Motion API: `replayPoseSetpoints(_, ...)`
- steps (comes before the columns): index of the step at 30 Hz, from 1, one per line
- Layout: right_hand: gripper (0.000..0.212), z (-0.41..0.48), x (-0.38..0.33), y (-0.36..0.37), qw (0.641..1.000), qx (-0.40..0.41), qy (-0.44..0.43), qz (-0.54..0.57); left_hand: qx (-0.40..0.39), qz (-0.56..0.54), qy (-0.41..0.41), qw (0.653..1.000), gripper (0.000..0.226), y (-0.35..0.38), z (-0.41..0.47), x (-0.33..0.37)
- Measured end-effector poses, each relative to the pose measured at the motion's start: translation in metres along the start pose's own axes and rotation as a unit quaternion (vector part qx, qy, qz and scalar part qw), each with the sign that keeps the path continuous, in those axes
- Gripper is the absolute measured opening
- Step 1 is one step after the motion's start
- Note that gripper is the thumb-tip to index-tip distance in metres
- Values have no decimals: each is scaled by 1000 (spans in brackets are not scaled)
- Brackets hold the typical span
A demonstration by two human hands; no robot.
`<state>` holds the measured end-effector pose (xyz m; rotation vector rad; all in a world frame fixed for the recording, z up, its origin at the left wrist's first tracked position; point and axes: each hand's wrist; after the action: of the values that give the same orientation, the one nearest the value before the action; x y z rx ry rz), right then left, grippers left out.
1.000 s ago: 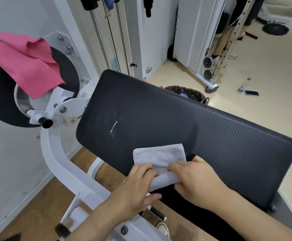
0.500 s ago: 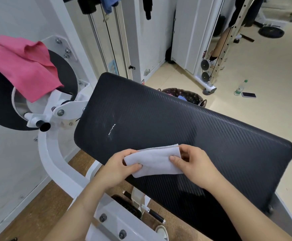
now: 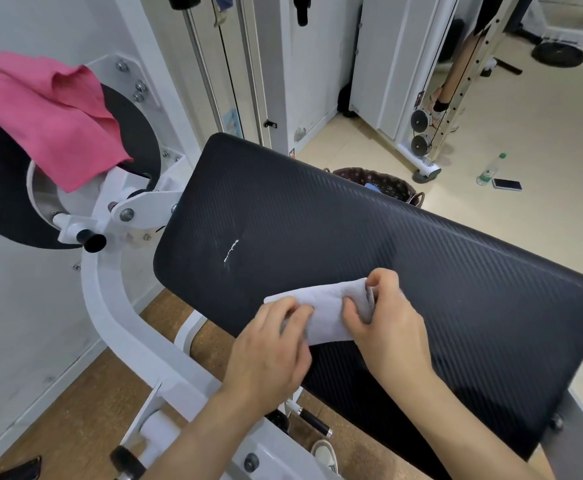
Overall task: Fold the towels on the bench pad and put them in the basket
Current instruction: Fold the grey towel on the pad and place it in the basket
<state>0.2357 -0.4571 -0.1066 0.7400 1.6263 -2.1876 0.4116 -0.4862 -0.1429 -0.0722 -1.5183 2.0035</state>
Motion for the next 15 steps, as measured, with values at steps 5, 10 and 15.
replayPoseSetpoints(5, 32, 20, 0, -12, 999, 7, -2, -35, -65, 95, -26, 993, 70, 3, 2, 6)
replayPoseSetpoints(10, 47, 12, 10, -18, 925, -63, -334, -169, -11, 112, -18, 993, 45, 9, 12, 10)
replayPoseSetpoints(15, 59, 13, 31, -23, 894, -144, -352, -237, -21, 142, -22, 989, 40, 3, 23, 13)
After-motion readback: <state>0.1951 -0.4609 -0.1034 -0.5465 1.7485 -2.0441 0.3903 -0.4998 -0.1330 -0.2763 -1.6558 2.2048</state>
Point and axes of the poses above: each hand's wrist, its own z-axis towards the middle knuckle, its own y-axis out of the palm, x = y × z, and after that the axes turned 12 degrees about -y, right-handed
